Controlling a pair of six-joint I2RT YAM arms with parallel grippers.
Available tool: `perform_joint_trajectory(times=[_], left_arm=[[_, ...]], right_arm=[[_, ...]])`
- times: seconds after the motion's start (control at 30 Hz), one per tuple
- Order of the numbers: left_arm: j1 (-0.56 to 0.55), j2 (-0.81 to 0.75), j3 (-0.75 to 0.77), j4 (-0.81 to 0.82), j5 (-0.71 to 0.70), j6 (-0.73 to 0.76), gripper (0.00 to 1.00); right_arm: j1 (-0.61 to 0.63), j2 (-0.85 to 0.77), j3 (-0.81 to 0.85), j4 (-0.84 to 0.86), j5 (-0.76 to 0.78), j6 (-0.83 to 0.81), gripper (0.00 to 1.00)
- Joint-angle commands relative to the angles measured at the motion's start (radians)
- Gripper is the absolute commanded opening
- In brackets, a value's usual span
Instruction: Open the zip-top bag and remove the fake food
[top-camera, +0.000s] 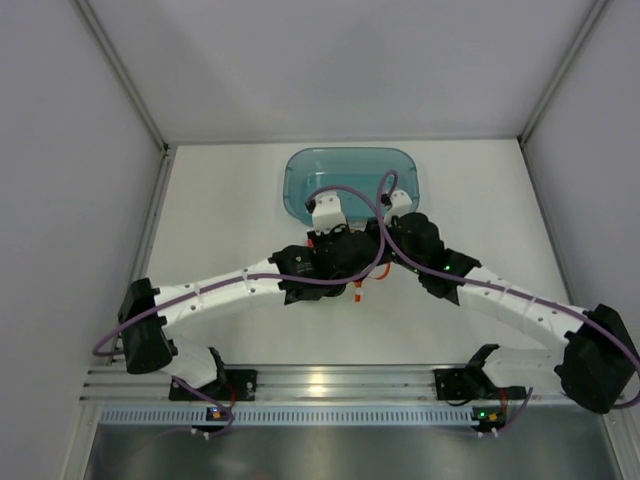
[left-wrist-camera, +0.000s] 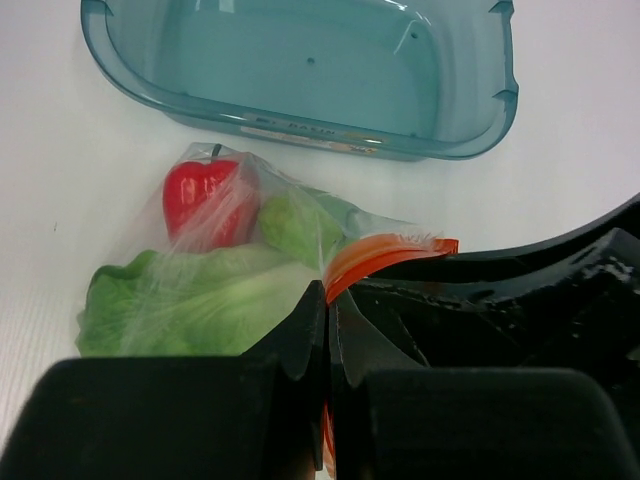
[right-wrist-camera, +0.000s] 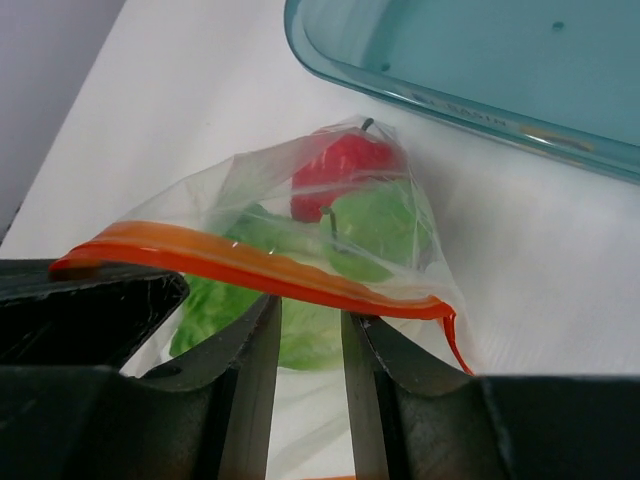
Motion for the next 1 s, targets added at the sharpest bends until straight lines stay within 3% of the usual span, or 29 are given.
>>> perform_joint_trajectory(times=[0.0,0.33,0.67,0.87,0.97], left_arm=[[0.003,-0.008,0.038,0.016,0.006,-0.025,0.00],[0.004,-0.010,0.032,0.017,0.060,-0.046,0.00],[0.009,-0.015,0.018,0.023,0.088,-0.060,0.00],[0.011,-0.041,-0.012,0.045,0.115,-0.057,0.00],[0.014,-0.056,-0.022,0.051,0.111,-0.056,0.00]], right_arm=[[0.034,0.030,0.035,0.110,0.123,-0.044,0.31],[0.085,0.120,0.020,0.245,0.284,-0.093,0.29],[0.102,0.211,0.026,0.376,0.344,-0.108,0.28],[0.100,0.283,0.029,0.432,0.381,-0.120,0.22],[0.103,0.295,0.029,0.452,0.371,-0.111,0.11]])
